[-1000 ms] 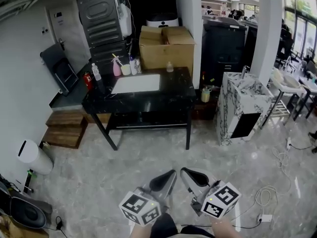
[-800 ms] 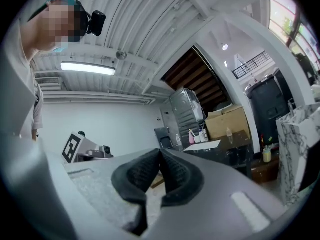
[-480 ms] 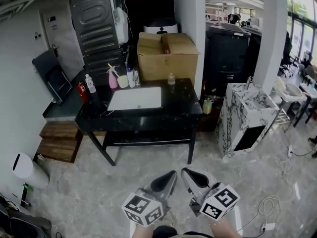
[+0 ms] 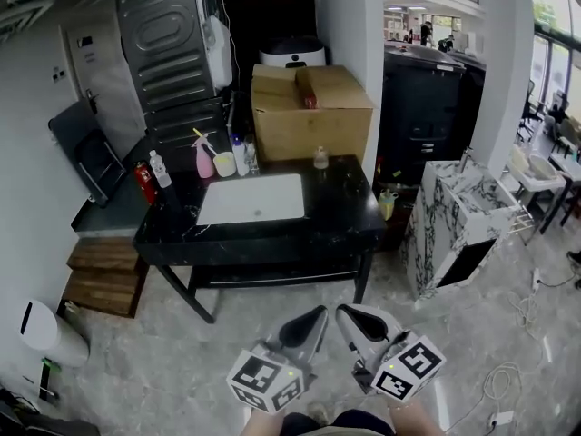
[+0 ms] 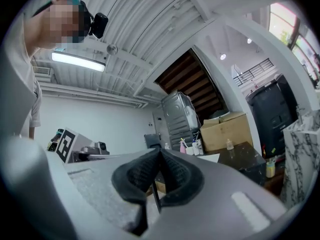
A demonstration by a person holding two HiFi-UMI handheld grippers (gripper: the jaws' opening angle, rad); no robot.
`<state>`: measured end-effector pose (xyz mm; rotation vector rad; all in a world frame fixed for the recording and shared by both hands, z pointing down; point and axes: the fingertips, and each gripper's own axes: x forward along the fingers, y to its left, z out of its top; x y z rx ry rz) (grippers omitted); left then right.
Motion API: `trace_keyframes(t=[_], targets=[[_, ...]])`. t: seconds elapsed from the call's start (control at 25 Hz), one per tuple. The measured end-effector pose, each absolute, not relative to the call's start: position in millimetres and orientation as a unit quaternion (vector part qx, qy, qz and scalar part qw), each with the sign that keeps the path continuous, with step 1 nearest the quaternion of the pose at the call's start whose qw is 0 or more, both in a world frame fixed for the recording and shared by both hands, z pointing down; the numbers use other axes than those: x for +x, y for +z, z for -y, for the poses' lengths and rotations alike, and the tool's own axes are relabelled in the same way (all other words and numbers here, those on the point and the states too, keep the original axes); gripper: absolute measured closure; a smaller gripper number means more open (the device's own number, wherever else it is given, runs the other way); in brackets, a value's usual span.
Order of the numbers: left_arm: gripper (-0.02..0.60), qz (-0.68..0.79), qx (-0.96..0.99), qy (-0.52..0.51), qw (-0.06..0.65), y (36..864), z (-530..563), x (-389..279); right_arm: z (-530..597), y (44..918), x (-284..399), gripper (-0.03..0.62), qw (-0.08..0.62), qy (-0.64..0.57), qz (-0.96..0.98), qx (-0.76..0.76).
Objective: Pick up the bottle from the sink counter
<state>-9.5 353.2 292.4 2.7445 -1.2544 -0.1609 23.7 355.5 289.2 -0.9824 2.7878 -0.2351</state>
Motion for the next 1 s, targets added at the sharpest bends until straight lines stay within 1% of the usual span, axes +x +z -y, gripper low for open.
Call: trace_keyframes(t=[0.12, 0.32, 0.4, 0.64, 0.8, 1.0], targets=[[0.575, 0.397, 0.912, -0.069, 0.076, 297, -343, -12, -339, 295, 23, 0.591, 0.083, -0.088, -0.934, -0.337], [0.575, 0.371, 0.922, -0.042, 0.104, 318, -328, -9, -316, 300, 18, 0.591, 0.073, -0.096, -0.931, -0.345], [0.575, 0.381, 0.916, -0.049, 0.116, 322, -319, -10, -309, 305, 13, 0.591, 0.070, -0.102, -0.931, -0.343], [0.575, 0.396, 0.909, -0.060, 0.112, 321, -280, -17, -265, 313, 13, 0.591, 0.061, -0.106, -0.934, -0.336], [0.575, 0.402, 0.907, -0.054, 0.114, 322, -241, -21, -224, 312, 25, 0.591, 0.068, -0.110, -0.928, -0.349], [0.575, 0.401, 0.909, -0.047, 0.105, 320, -181, -16, -166, 317, 24, 0.591, 0.065, -0.114, -0.933, -0.337]])
